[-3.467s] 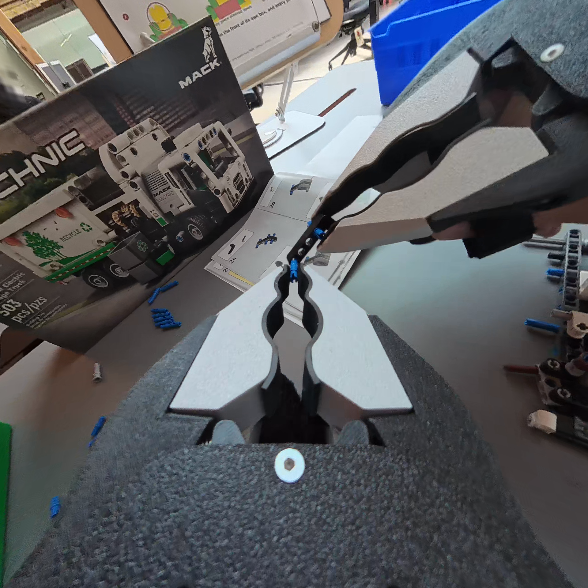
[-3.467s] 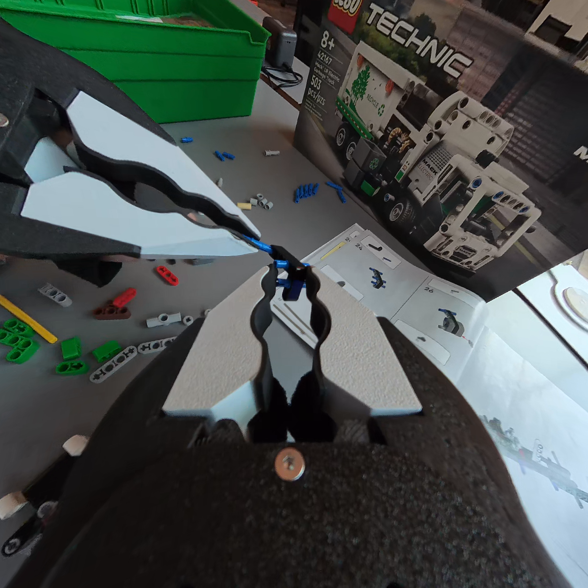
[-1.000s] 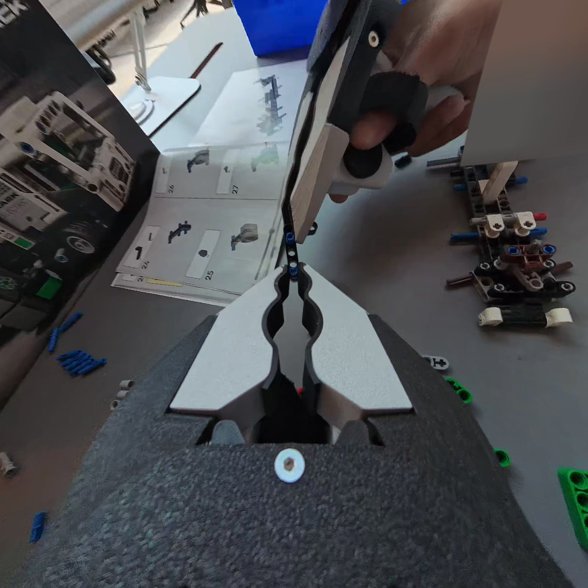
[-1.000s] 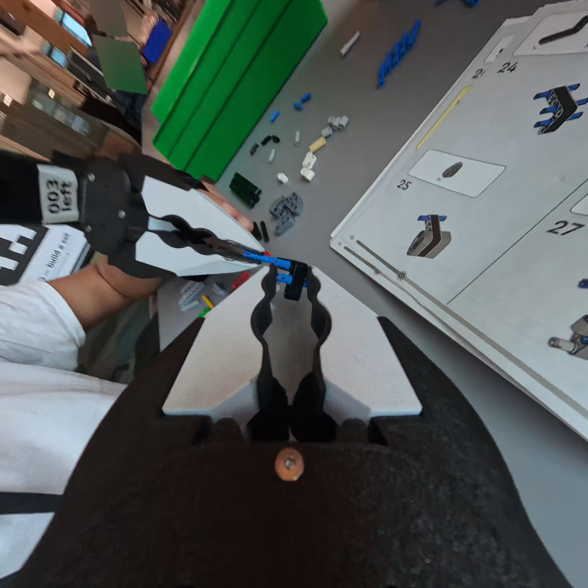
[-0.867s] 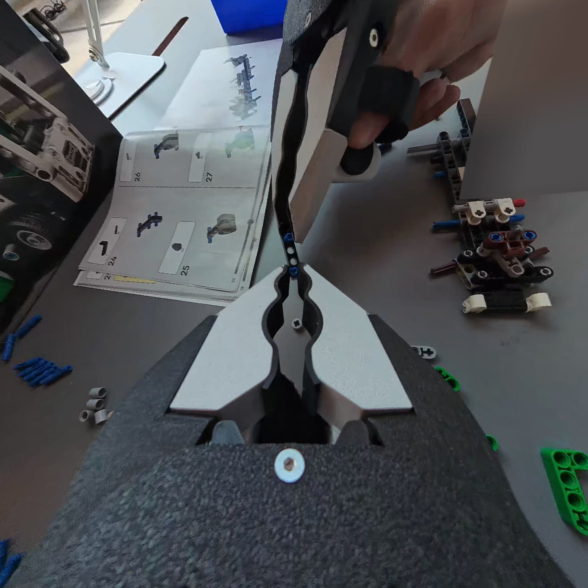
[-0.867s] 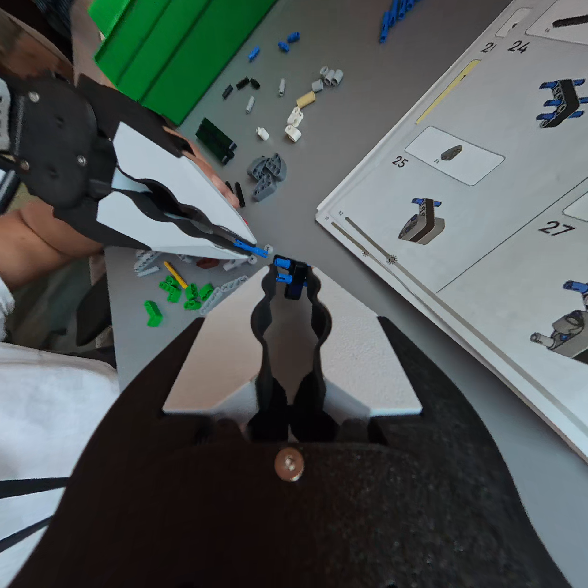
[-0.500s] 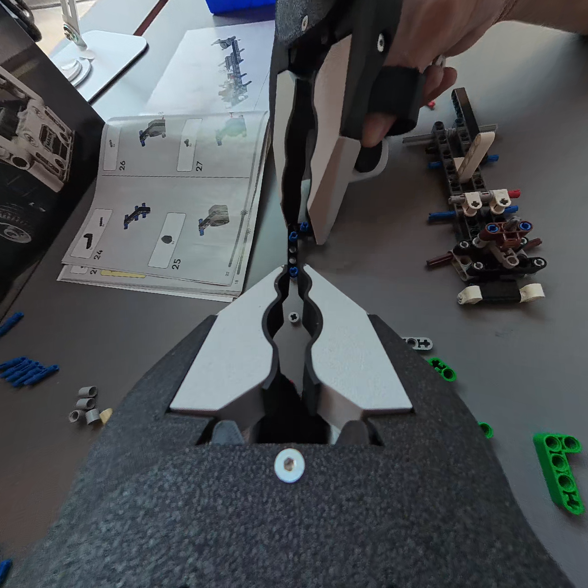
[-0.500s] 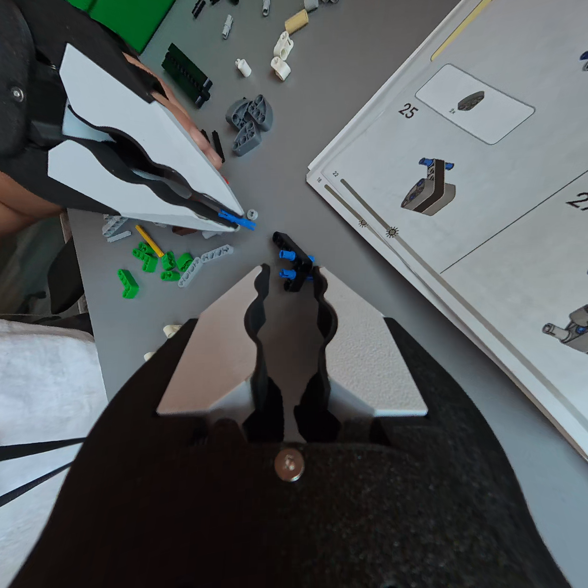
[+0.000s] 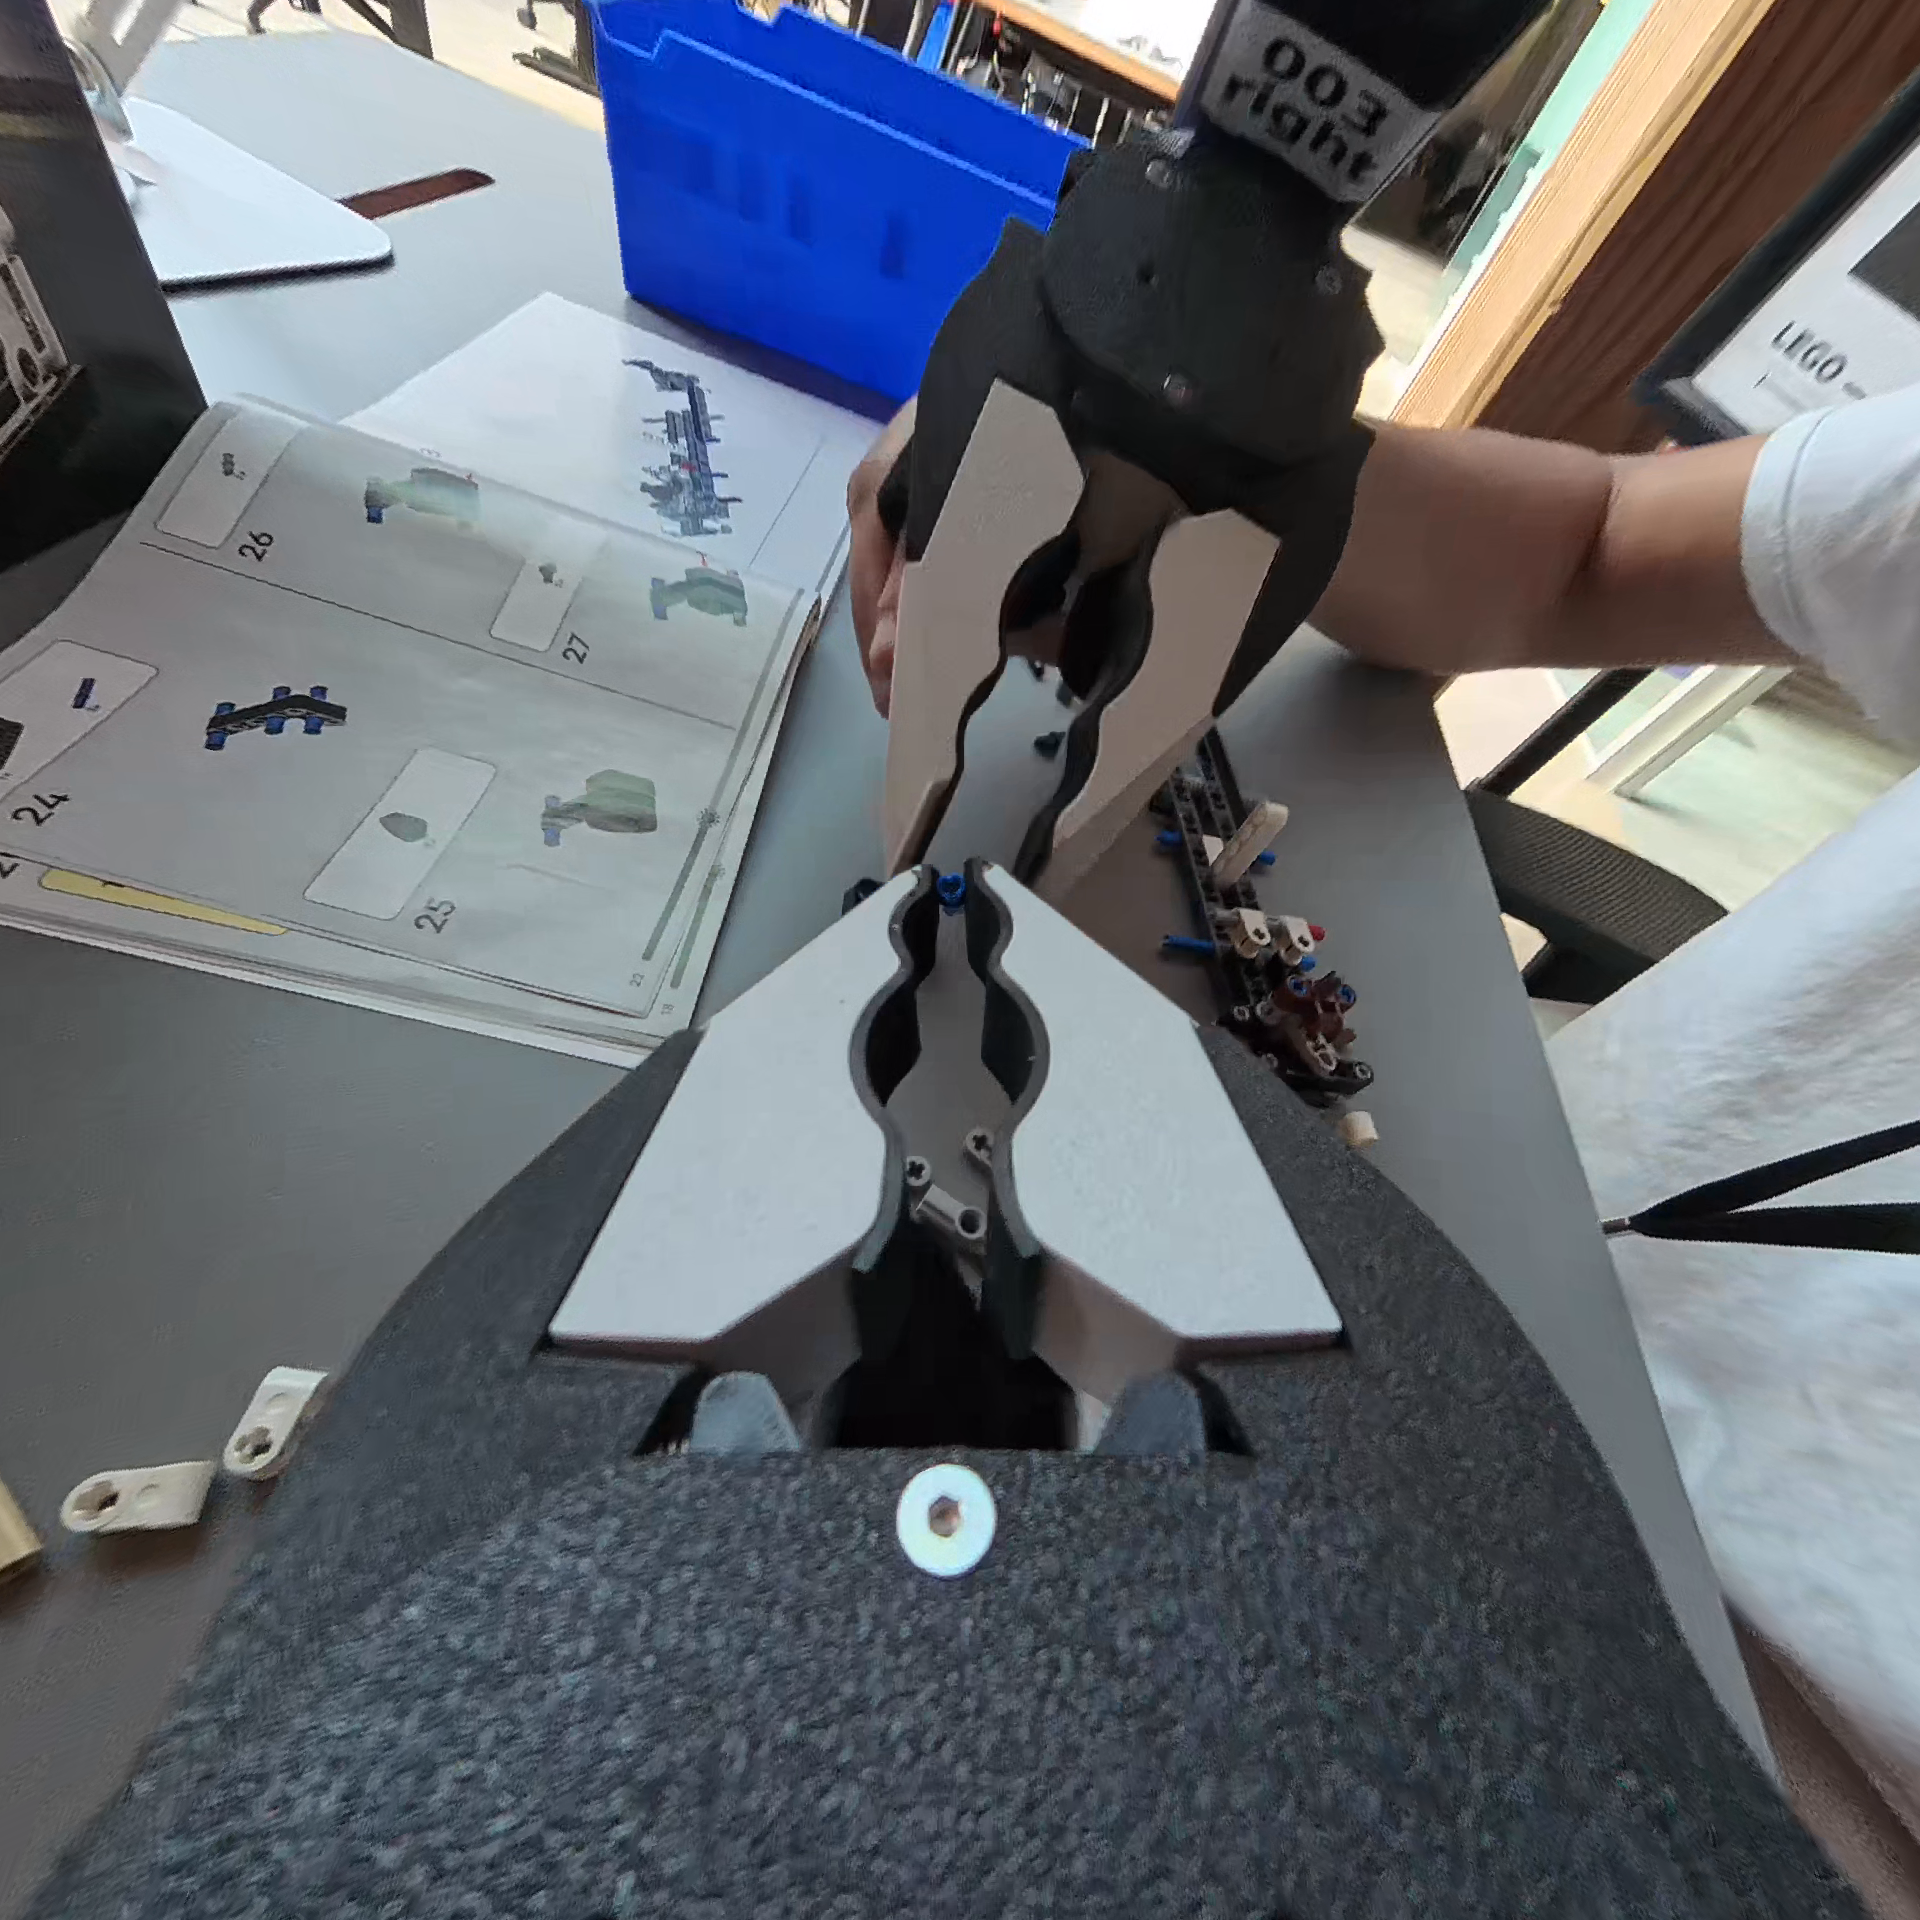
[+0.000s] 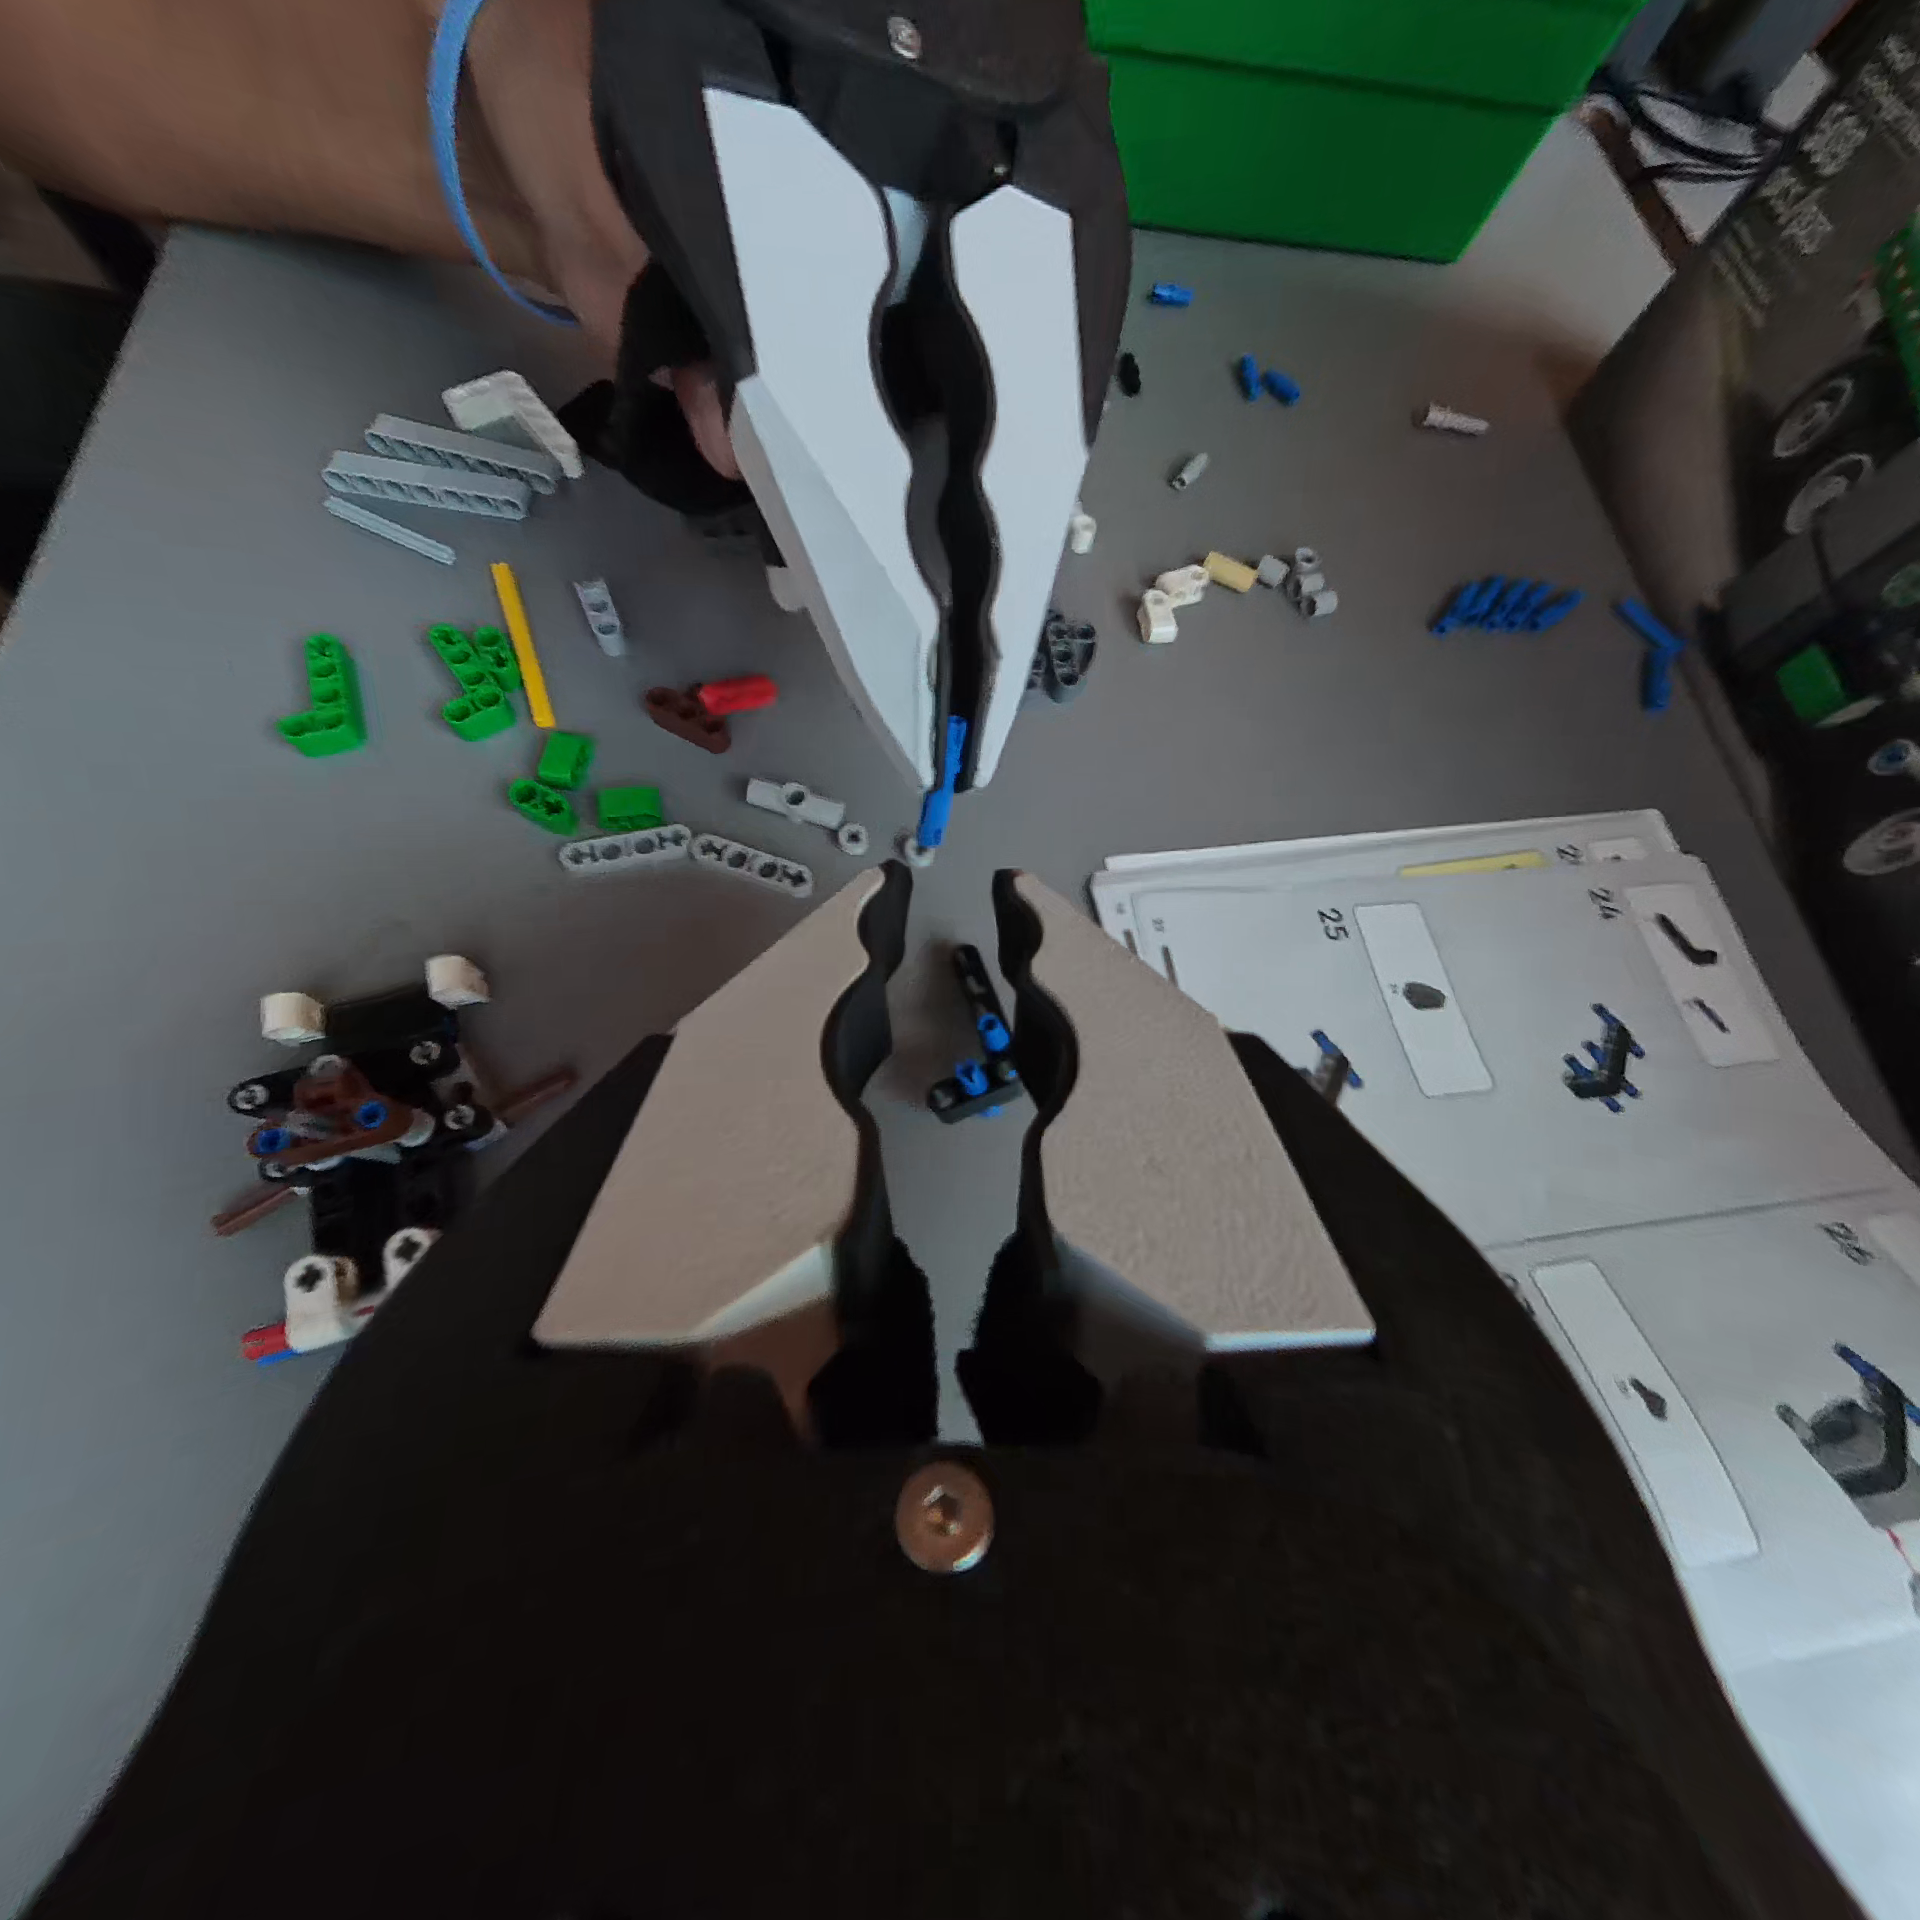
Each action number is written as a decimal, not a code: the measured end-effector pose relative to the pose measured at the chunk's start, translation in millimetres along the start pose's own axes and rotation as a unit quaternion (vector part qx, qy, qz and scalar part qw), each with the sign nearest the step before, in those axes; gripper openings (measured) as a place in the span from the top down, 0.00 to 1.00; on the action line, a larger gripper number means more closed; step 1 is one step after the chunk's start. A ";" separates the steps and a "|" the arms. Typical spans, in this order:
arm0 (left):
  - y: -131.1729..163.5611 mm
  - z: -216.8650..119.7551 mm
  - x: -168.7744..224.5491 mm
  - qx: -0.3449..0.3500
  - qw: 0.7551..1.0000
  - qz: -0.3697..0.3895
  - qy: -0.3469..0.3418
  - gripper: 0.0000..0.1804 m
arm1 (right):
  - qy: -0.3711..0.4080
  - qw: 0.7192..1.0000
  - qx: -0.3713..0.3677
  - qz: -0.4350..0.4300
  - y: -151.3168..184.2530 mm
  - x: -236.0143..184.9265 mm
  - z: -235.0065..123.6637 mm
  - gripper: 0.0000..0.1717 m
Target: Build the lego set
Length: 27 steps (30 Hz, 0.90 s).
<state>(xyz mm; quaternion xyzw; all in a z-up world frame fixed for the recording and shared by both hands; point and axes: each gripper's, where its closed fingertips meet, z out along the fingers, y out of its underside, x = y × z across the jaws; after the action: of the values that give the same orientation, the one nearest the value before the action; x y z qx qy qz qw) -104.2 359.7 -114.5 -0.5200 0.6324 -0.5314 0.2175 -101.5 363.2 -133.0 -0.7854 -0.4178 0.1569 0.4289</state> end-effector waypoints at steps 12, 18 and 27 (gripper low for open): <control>-3.2 -3.1 -2.0 0.025 0.999 -0.019 0.015 0.98 | -0.065 0.997 0.026 0.037 -10.9 -0.6 3.3 0.98; 11.5 -0.8 -8.7 -0.026 0.997 0.064 -0.037 0.97 | -0.078 0.996 0.007 0.041 0.3 1.8 6.4 0.98; 12.7 0.4 -7.2 -0.028 0.996 0.074 -0.035 0.98 | -0.094 0.994 0.006 0.051 1.0 -0.9 9.5 0.98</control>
<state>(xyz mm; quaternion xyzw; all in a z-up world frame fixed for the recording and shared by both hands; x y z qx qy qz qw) -106.6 364.6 -128.0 -0.4955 0.6760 -0.4774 0.2638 -107.3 367.4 -139.5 -0.7850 -0.4146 0.2545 0.3835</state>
